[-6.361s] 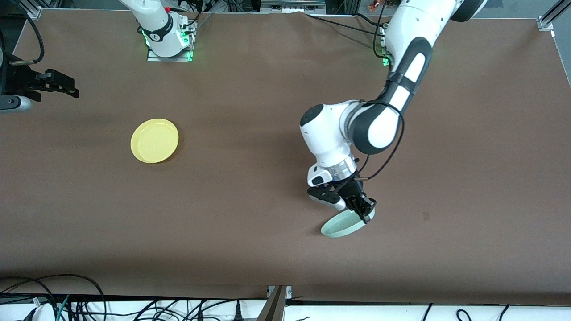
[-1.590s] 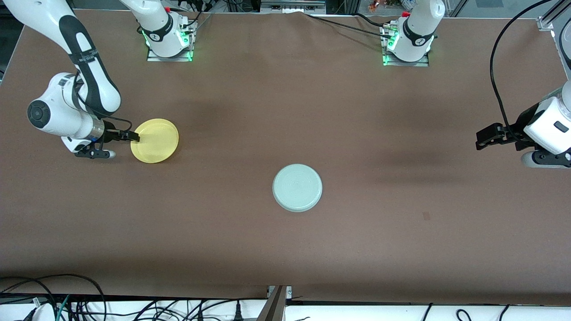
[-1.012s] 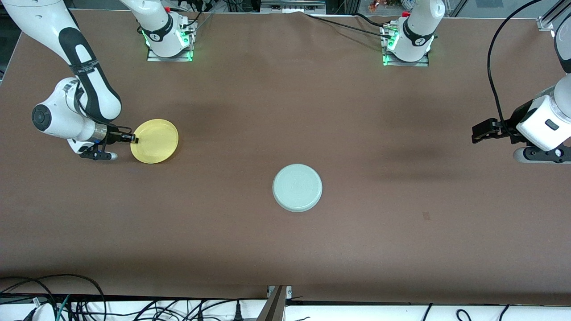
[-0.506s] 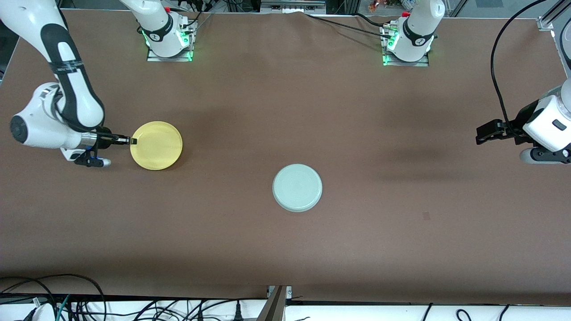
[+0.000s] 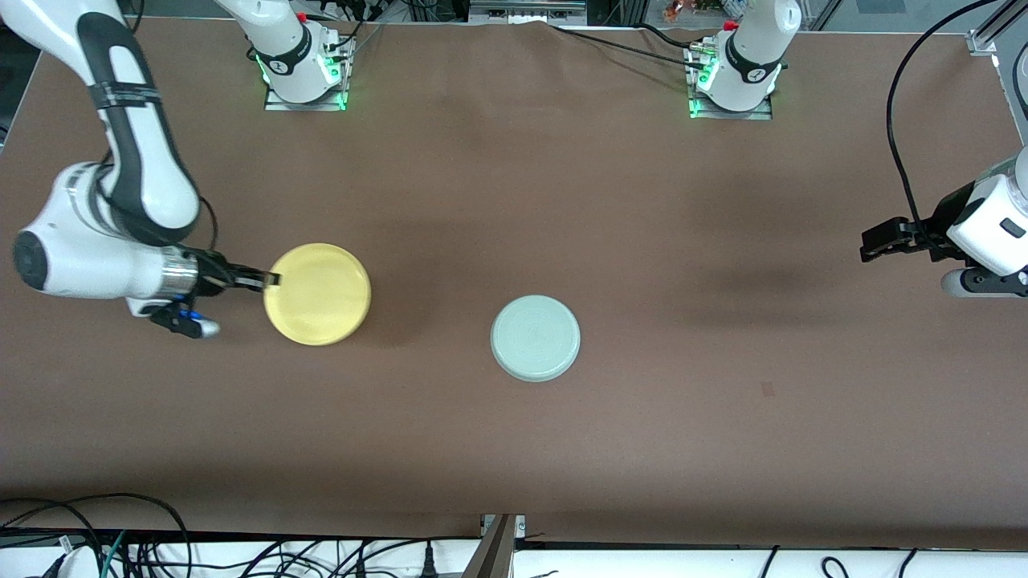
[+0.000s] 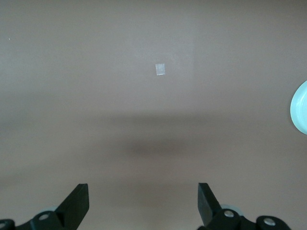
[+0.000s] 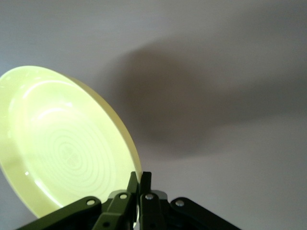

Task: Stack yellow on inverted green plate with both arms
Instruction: 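Carry the yellow plate over the inverted green plate with the right gripper, then lower the yellow plate onto the green plate and open the right gripper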

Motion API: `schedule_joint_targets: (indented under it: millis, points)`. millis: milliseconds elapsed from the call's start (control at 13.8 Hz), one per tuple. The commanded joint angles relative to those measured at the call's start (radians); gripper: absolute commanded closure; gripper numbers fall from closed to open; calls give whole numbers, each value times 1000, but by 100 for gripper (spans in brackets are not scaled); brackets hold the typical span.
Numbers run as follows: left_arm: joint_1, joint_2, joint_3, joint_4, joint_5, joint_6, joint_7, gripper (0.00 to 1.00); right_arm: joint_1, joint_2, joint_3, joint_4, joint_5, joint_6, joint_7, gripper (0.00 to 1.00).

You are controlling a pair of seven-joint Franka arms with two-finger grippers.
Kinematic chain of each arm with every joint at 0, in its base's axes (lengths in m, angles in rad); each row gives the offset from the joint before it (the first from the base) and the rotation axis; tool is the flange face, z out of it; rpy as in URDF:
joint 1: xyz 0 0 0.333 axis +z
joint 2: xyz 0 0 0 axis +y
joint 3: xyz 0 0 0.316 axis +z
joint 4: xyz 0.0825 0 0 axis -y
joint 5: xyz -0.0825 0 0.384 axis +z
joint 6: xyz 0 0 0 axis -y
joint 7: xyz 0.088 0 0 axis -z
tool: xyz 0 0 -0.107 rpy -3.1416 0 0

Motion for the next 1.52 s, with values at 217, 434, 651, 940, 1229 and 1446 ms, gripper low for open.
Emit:
schedule_joint_targets:
  millis: [217, 434, 651, 940, 1229, 1446]
  points:
    - [6, 14, 1, 31, -38, -6, 18, 0, 274, 230, 2, 249, 22, 188, 447, 100]
    - [6, 14, 1, 30, -36, -6, 18, 0, 443, 336, 2, 288, 21, 485, 673, 100]
    - [7, 16, 1, 30, -38, -6, 18, 0, 564, 376, 2, 298, 14, 576, 730, 100]
    - [7, 17, 1, 30, -38, -6, 18, 0, 596, 395, -3, 292, 5, 582, 724, 88]
    - [7, 16, 1, 30, -38, -6, 18, 0, 595, 372, -39, 289, 4, 573, 719, 0]
    - [7, 16, 1, 30, -38, -6, 18, 0, 595, 301, -101, 289, -4, 463, 719, 0]
